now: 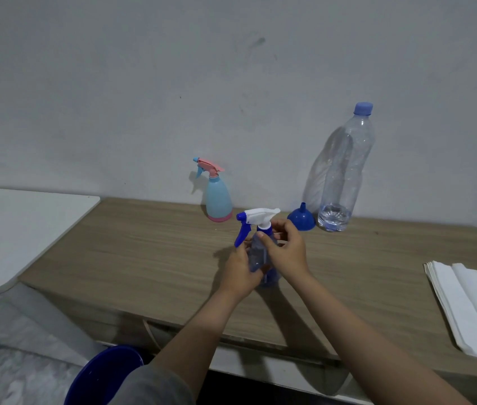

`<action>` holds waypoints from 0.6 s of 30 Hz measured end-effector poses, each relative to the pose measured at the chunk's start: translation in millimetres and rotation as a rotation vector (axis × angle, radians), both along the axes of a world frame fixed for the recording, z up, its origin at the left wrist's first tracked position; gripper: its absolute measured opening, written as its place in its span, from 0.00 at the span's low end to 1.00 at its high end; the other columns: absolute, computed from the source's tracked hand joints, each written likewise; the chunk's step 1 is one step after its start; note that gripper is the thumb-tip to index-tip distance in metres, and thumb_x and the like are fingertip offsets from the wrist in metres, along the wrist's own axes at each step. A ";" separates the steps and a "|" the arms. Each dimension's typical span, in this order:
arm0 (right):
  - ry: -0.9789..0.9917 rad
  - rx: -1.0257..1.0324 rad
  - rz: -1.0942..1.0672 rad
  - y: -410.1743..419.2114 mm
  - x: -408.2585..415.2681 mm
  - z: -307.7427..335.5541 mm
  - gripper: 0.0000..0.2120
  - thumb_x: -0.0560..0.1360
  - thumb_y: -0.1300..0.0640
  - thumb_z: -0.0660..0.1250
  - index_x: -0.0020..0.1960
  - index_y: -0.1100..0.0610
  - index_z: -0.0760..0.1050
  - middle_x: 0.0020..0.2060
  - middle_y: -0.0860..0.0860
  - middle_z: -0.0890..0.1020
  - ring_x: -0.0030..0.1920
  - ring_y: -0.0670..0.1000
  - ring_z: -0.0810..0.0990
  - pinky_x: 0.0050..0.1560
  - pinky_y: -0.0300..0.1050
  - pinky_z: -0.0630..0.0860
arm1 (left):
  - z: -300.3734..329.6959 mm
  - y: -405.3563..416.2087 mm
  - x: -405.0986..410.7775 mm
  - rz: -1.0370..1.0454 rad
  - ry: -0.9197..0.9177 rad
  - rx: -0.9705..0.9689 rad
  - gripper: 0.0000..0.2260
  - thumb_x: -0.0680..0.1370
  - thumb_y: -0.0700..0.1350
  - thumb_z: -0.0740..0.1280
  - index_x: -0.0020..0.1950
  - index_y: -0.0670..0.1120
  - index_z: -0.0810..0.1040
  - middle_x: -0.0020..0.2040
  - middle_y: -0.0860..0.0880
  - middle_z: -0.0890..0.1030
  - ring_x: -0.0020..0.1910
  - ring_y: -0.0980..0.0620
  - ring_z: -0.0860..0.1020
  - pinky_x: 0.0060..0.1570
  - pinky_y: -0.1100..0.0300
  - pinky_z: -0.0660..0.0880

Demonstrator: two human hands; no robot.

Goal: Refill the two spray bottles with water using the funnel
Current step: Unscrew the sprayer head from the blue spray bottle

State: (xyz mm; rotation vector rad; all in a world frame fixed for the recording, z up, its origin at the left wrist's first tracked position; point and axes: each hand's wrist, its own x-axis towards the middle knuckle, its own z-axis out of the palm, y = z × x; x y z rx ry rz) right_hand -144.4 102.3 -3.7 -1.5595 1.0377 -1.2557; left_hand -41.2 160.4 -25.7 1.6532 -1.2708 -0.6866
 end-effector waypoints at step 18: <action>-0.116 -0.162 -0.048 -15.1 -10.0 84.1 0.10 0.73 0.56 0.73 0.52 0.54 0.76 0.39 0.45 0.80 0.38 0.36 0.77 0.40 0.27 0.72 | -1.1 3.3 1.8 -0.002 -0.026 -0.074 0.26 0.69 0.42 0.74 0.61 0.52 0.64 0.56 0.57 0.77 0.55 0.60 0.77 0.53 0.62 0.77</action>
